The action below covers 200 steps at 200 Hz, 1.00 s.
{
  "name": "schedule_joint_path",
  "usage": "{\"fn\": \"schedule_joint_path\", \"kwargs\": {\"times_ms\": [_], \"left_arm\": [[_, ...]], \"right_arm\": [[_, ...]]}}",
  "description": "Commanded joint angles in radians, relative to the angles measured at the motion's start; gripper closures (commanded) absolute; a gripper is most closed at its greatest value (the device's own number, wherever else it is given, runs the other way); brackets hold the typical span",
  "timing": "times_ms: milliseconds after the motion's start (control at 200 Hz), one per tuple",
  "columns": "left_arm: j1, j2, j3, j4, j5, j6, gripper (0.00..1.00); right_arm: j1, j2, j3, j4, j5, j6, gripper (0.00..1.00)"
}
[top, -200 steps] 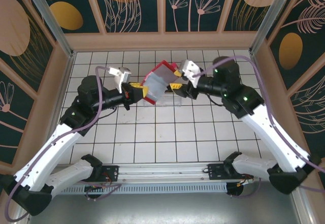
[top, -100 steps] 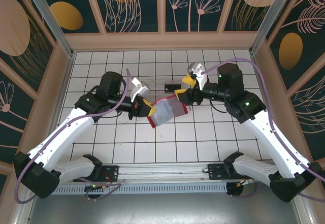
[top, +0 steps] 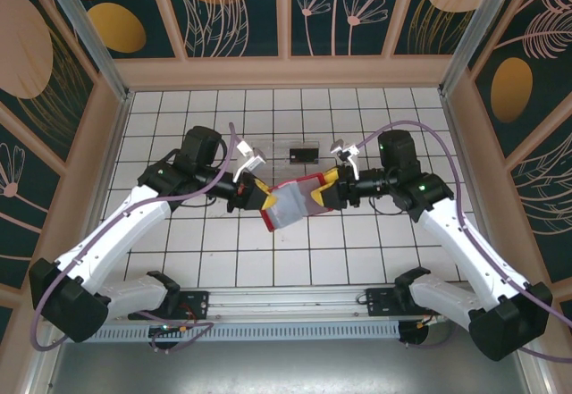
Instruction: Take the credit cards out of the card holder
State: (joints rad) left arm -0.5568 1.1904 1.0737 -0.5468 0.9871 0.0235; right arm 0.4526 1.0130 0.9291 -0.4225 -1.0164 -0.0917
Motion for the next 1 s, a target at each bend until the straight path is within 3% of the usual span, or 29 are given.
{"fn": "schedule_joint_path", "kwargs": {"times_ms": [0,75,135,270,550,766,996], "left_arm": [[0.002,-0.005,-0.013,0.131,0.063,-0.053,1.0],[0.001,-0.013,-0.032,0.186,0.064,-0.09,0.95],[0.002,-0.023,-0.048,0.226,0.061,-0.116,0.84],[0.001,-0.07,-0.116,0.353,0.037,-0.199,0.74],[0.002,-0.179,-0.26,0.598,0.006,-0.351,0.71],[0.002,-0.222,-0.297,0.685,-0.007,-0.392,0.82],[0.001,-0.215,-0.297,0.703,-0.037,-0.401,0.83]], "right_arm": [[0.009,-0.027,-0.012,0.039,-0.063,0.019,0.67],[0.013,-0.025,-0.01,0.049,-0.067,0.031,0.85],[0.013,-0.028,-0.003,0.051,-0.054,0.04,1.0],[0.012,-0.054,0.005,0.082,-0.042,0.079,1.0],[0.009,-0.126,-0.012,0.214,-0.008,0.205,1.0],[0.009,-0.141,-0.026,0.295,-0.019,0.282,1.0],[0.011,-0.138,-0.037,0.331,-0.044,0.319,1.0]]}}
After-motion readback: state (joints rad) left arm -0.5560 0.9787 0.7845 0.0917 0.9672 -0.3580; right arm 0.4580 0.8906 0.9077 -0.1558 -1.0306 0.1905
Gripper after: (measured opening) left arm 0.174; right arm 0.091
